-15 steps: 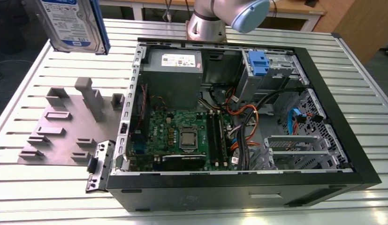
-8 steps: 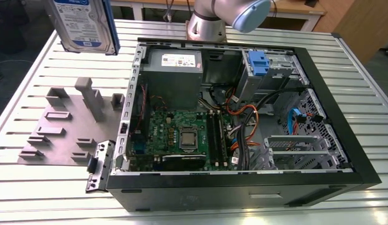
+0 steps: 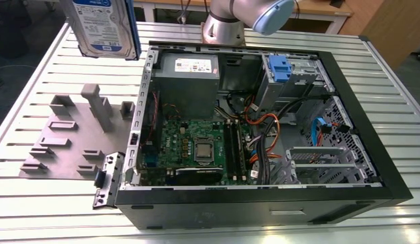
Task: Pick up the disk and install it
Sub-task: 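Pick up the disk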
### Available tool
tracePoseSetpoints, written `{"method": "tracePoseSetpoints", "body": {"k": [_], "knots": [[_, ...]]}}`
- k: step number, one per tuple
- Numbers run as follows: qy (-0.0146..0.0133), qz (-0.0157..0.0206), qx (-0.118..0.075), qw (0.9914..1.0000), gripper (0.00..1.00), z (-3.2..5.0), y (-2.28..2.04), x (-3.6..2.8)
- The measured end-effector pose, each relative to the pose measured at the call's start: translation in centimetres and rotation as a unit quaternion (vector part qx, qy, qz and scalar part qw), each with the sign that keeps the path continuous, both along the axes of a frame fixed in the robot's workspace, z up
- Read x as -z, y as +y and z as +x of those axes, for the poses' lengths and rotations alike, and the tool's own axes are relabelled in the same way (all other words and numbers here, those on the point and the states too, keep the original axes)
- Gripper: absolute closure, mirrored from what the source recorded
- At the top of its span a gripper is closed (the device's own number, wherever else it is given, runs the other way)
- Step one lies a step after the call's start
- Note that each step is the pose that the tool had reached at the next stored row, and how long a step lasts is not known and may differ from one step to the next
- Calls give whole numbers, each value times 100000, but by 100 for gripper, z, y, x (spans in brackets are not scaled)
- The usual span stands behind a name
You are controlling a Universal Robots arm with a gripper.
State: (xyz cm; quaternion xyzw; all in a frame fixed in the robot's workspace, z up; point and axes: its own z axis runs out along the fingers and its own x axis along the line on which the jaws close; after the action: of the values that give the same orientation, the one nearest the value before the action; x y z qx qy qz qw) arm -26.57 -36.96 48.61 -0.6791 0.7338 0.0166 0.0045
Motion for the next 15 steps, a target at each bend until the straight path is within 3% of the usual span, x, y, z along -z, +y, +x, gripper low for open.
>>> {"method": "tracePoseSetpoints", "body": {"k": [15], "knots": [[14, -4, 0, 100000, 65, 423, 0, 1]]}}
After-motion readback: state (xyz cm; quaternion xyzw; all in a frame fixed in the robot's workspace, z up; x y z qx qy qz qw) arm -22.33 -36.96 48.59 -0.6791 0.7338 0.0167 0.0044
